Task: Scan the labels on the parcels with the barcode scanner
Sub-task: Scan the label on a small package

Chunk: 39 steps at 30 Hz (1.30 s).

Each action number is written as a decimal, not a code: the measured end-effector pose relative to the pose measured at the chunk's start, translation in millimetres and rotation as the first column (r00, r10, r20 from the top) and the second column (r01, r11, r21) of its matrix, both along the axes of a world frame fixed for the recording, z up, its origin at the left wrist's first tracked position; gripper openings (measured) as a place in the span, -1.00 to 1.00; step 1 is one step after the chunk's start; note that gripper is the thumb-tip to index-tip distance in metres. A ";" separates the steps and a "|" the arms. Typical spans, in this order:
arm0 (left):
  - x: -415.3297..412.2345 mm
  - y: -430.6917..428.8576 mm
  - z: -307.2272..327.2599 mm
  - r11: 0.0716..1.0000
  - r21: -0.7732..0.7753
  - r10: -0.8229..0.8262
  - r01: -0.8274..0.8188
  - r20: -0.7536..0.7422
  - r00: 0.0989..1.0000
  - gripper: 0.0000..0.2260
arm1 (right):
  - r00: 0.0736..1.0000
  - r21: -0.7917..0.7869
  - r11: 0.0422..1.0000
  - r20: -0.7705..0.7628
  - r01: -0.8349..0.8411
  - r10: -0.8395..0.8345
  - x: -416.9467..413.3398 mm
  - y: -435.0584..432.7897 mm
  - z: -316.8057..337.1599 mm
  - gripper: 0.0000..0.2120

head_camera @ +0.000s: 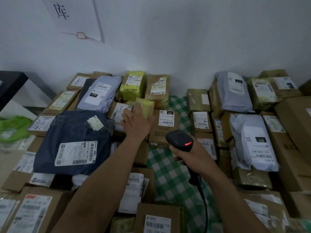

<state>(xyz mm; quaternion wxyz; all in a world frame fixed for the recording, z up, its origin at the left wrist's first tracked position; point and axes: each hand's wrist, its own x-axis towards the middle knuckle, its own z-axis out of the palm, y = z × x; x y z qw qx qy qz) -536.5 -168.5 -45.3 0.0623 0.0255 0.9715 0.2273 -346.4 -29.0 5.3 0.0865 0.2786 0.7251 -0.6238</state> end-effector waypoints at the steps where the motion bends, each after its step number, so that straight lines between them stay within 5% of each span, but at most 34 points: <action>1: -2.7 -1.6 -2.5 1.000 -0.002 -0.007 0.007 0.002 1.000 -0.20 | 1.000 0.001 1.000 0.004 -0.001 0.001 -1.5 0.1 -1.0 -0.46; 12: -1.8 1.7 -37.7 0.996 -0.085 -0.018 0.011 -0.086 0.996 -0.24 | 1.000 0.002 1.000 0.027 0.008 -0.008 -0.8 -6.4 -4.3 -0.51; 18: -6.3 3.0 -30.4 0.983 -0.142 -0.114 0.114 0.011 0.993 -0.24 | 0.999 -0.003 1.000 0.030 0.024 -0.024 11.3 -5.6 -1.2 -0.49; 25: 59.1 -10.2 6.5 0.966 0.109 -0.230 0.235 -0.057 0.972 -0.47 | 0.985 -0.051 0.984 -0.012 0.170 -0.171 60.1 0.2 19.4 -0.52; 33: 204.2 2.1 31.7 0.778 0.406 -0.582 0.480 0.178 0.793 -0.59 | 0.936 -0.109 0.938 -0.087 0.330 -0.340 145.0 1.6 46.9 -0.67; 39: 269.8 13.2 34.6 0.731 0.481 -0.632 0.483 0.212 0.745 -0.58 | 0.840 -0.171 0.850 -0.146 0.498 -0.522 221.6 2.5 39.8 -0.67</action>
